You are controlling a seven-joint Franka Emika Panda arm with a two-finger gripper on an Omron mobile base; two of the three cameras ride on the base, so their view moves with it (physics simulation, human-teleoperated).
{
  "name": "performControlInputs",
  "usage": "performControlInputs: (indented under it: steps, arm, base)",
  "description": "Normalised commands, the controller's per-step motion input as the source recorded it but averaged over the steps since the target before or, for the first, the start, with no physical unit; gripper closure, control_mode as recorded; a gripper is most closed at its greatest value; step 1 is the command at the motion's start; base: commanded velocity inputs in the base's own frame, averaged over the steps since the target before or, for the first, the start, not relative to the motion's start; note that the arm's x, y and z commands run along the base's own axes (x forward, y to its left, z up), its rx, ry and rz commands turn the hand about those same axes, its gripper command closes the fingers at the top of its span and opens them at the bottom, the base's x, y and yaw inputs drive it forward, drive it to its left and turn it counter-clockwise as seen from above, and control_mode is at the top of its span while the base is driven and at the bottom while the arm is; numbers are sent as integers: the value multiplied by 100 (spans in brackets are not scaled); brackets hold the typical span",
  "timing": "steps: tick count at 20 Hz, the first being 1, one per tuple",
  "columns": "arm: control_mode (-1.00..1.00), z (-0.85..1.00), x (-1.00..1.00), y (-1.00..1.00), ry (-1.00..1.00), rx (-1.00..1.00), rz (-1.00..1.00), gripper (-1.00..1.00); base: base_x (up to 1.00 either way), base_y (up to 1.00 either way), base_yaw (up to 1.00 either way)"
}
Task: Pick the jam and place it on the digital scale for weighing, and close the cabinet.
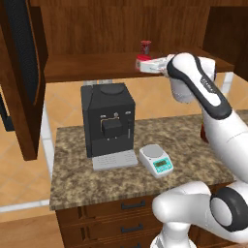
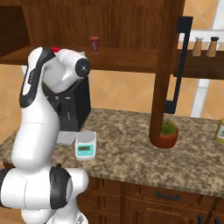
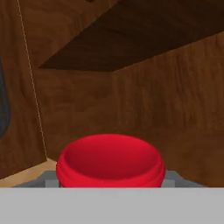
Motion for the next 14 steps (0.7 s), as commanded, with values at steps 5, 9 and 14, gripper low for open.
performControlInputs:
  steps: [5,9,14]
  arm:
    - [-100,-46,-91,-87,-7,-2,43,100]
    - [-100,-74,-52,-53,7,-15,39,100]
    - [-100,-96,-14,-24,0,-23,24,100]
  base:
    - [0,0,0]
    - [0,0,0]
    - [0,0,0]
